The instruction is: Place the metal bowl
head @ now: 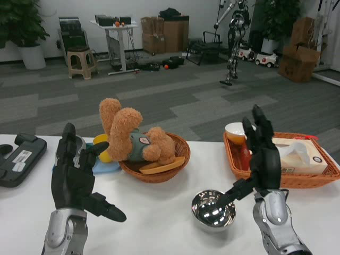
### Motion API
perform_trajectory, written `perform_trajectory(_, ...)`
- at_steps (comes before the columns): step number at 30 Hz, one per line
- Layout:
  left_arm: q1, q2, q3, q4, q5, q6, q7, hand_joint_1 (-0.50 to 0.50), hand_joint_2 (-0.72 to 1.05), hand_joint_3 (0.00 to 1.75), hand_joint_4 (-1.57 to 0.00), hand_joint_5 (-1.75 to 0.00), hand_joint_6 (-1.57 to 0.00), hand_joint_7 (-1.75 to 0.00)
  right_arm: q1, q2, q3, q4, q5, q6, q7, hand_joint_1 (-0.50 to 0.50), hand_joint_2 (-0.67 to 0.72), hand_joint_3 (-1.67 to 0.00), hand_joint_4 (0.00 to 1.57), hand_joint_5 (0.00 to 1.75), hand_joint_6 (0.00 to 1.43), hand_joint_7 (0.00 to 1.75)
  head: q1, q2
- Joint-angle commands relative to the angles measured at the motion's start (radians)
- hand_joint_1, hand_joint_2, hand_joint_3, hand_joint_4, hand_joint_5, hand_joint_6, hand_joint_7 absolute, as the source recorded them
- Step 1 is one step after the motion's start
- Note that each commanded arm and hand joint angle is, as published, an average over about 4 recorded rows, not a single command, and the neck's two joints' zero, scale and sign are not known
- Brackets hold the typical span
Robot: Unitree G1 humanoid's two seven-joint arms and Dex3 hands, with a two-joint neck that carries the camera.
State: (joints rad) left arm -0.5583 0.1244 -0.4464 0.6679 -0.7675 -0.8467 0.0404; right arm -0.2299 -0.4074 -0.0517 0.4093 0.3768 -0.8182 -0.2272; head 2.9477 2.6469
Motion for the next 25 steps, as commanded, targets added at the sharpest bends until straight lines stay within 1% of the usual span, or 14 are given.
perform_trajectory(1,0.005,0.003,0.005,0.002,-0.004,-0.002,0.0,-0.46,-0.19,0.0,-1.08,-1.33,0.0,-0.07,0.004,-0.004,0.002,0.024,0.049,-0.065,-0.025,-0.42,0.66,0.0,0.0,0.48,0.0,0.35,0.015,0.031)
perform_trajectory(2,0.005,0.003,0.006,0.002,-0.004,-0.002,0.0,-0.46,-0.19,0.0,-1.08,-1.33,0.0,-0.07,0.004,-0.004,0.0,0.025,0.057,-0.072,-0.026,-0.42,0.66,0.0,0.0,0.48,0.0,0.35,0.019,0.04)
perform_trajectory(5,0.006,0.003,0.008,0.001,-0.004,-0.002,0.0,-0.46,-0.19,0.0,-1.08,-1.33,0.0,-0.07,0.004,-0.002,-0.01,0.025,0.068,-0.093,-0.032,-0.42,0.66,0.0,0.0,0.56,0.0,0.35,0.029,0.056)
perform_trajectory(6,0.006,0.003,0.008,0.001,-0.004,-0.002,0.0,-0.46,-0.19,0.0,-1.08,-1.33,0.0,-0.07,0.004,-0.001,-0.014,0.025,0.07,-0.099,-0.034,-0.42,0.66,0.0,0.0,0.58,0.0,0.35,0.03,0.056)
perform_trajectory(11,0.006,0.005,0.01,0.001,-0.004,-0.005,0.0,-0.46,-0.19,0.0,-1.08,-1.33,0.0,-0.07,0.01,0.001,-0.029,0.024,0.077,-0.11,-0.04,-0.38,0.66,0.0,0.0,0.58,0.0,0.35,0.032,0.041)
perform_trajectory(13,0.007,0.006,0.011,0.001,-0.004,-0.007,0.0,-0.46,-0.19,0.0,-1.08,-1.33,0.0,-0.07,0.012,0.001,-0.03,0.023,0.079,-0.109,-0.04,-0.38,0.66,0.0,0.0,0.58,0.0,0.37,0.032,0.032)
perform_trajectory(16,0.008,0.006,0.011,0.001,-0.004,-0.008,0.0,-0.46,-0.19,0.0,-1.08,-1.33,0.0,-0.07,0.012,0.001,-0.03,0.023,0.082,-0.109,-0.04,-0.38,0.66,0.0,0.0,0.65,0.0,0.42,0.031,0.029)
perform_trajectory(18,0.009,0.007,0.011,0.0,-0.004,-0.008,0.0,-0.46,-0.19,0.0,-1.08,-1.33,0.0,-0.07,0.012,-0.001,-0.03,0.024,0.083,-0.11,-0.04,-0.38,0.66,0.0,0.0,0.73,0.0,0.42,0.031,0.027)
perform_trajectory(20,0.009,0.007,0.011,-0.001,-0.004,-0.009,0.0,-0.46,-0.19,0.0,-1.08,-1.33,0.0,-0.07,0.012,-0.002,-0.03,0.025,0.086,-0.11,-0.04,-0.35,0.66,0.0,0.0,0.82,0.0,0.42,0.03,0.024)
perform_trajectory(22,0.009,0.007,0.011,-0.001,-0.004,-0.009,0.0,-0.46,-0.19,0.0,-1.08,-1.33,0.0,-0.07,0.012,-0.003,-0.03,0.025,0.088,-0.11,-0.04,-0.33,0.66,0.0,0.0,0.87,0.0,0.42,0.029,0.023)
perform_trajectory(25,0.009,0.007,0.011,-0.002,-0.004,-0.009,0.0,-0.46,-0.13,0.0,-1.08,-1.33,0.0,-0.07,0.012,-0.004,-0.03,0.025,0.09,-0.11,-0.041,-0.33,0.66,0.0,0.0,0.87,0.0,0.42,0.03,0.023)
